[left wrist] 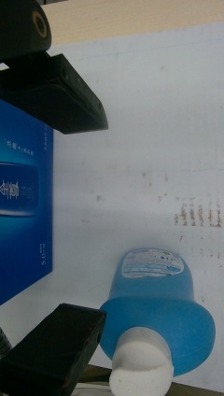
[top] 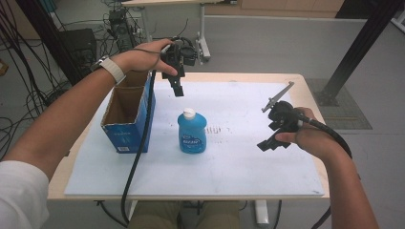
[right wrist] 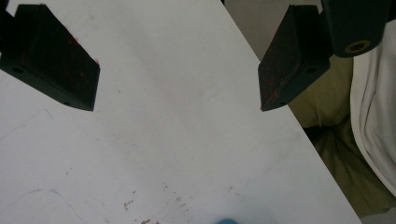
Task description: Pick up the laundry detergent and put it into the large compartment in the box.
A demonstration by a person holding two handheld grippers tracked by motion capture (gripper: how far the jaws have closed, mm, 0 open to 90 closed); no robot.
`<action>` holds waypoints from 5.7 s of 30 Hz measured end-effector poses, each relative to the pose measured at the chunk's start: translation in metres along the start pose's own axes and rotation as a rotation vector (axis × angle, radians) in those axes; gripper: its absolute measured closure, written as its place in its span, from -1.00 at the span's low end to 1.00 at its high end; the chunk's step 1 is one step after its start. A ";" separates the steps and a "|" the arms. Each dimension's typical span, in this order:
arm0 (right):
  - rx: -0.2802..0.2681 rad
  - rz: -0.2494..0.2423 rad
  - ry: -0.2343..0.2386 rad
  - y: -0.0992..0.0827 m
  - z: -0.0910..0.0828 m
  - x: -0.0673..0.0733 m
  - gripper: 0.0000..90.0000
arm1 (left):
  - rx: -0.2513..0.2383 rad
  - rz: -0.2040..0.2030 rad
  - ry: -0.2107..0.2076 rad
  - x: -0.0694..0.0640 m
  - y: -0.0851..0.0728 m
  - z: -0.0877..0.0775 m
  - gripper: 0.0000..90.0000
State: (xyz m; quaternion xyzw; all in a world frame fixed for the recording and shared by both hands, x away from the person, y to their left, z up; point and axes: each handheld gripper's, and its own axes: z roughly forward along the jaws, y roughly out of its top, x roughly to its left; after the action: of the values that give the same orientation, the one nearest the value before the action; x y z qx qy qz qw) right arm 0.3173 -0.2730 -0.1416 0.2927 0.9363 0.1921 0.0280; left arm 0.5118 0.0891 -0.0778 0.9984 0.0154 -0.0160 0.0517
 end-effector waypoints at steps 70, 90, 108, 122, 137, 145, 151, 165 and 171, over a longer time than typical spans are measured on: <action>-0.012 0.011 -0.009 -0.006 -0.004 0.006 -0.72 | -0.022 0.011 0.027 -0.029 -0.006 -0.030 -0.82; -0.013 0.014 -0.013 -0.012 -0.004 0.008 -0.72 | -0.043 0.059 0.002 -0.054 0.004 -0.036 -0.85; -0.016 0.011 -0.007 -0.011 0.002 0.006 -0.72 | -0.020 0.093 -0.028 -0.063 0.017 -0.020 -0.84; -0.018 0.016 -0.001 -0.014 0.006 0.006 -0.72 | -0.014 0.103 -0.034 -0.067 0.022 -0.008 -0.84; -0.017 0.022 0.001 -0.015 0.007 0.007 -0.72 | -0.023 0.113 -0.039 -0.069 0.023 0.007 -0.84; -0.017 0.025 0.004 -0.016 0.008 0.006 -0.72 | -0.024 0.133 -0.040 -0.071 0.025 0.017 -0.83; -0.018 0.030 0.004 -0.018 0.008 0.006 -0.72 | -0.027 0.138 -0.043 -0.072 0.027 0.021 -0.83; -0.018 0.033 0.009 -0.021 0.010 0.005 -0.72 | -0.018 0.142 -0.042 -0.074 0.030 0.033 -0.83; -0.022 0.028 0.006 -0.021 0.010 0.006 -0.72 | -0.016 0.143 -0.042 -0.074 0.030 0.037 -0.83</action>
State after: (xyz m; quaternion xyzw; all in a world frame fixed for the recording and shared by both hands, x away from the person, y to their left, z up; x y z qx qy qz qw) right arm 0.3024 -0.2823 -0.1586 0.3051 0.9300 0.2035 0.0255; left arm 0.4374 0.0532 -0.1093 0.9960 -0.0567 -0.0333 0.0610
